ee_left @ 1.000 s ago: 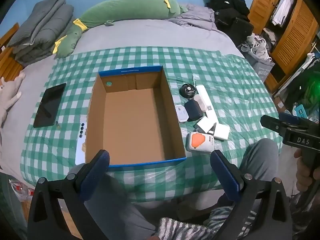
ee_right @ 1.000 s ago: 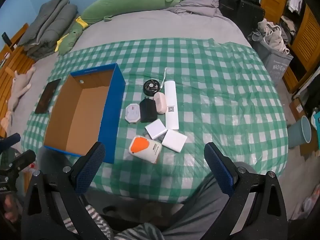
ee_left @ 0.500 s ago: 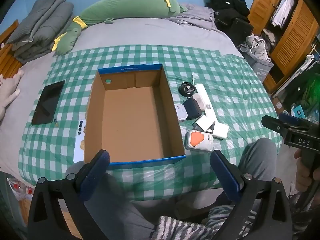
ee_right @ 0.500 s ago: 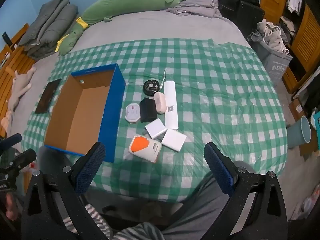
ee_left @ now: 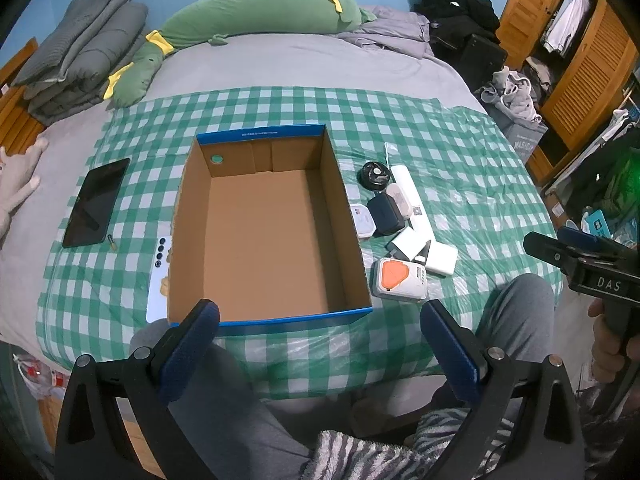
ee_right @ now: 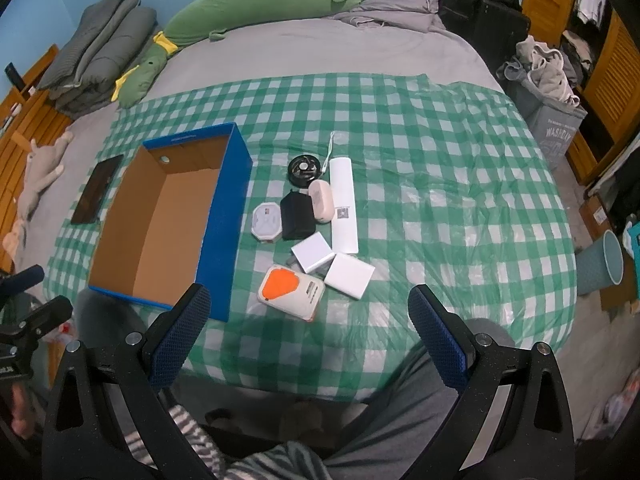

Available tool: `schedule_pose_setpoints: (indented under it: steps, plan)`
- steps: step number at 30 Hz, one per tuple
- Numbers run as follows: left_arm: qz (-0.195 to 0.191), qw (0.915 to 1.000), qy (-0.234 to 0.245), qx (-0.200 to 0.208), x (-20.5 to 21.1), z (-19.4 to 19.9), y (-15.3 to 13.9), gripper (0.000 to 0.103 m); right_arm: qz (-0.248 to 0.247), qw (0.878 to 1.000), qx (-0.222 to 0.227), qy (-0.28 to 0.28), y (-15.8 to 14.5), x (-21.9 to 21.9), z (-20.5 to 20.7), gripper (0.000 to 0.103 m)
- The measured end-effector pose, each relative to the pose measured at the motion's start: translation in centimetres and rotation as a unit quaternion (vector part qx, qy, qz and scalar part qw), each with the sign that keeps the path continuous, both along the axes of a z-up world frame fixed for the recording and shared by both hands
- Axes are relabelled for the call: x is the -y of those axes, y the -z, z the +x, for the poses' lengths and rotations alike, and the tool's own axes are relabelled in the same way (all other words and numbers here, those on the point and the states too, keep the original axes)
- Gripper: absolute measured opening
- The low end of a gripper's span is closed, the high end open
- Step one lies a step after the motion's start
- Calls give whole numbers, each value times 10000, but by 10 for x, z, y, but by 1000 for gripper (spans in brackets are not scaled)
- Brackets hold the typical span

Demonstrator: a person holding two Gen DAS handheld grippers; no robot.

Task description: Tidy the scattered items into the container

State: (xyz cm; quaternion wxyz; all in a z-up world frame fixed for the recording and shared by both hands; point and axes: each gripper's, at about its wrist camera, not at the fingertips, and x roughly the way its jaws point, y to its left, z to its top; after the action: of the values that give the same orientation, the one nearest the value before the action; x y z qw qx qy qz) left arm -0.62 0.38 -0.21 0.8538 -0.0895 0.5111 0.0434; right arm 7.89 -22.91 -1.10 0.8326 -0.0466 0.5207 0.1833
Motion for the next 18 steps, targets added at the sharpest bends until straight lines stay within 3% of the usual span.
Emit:
schedule_pose_setpoints:
  steps: [18]
  plan:
    - [-23, 10000, -6, -20, 2, -2, 4, 101, -18, 10000, -36, -24, 7, -1, 1, 98]
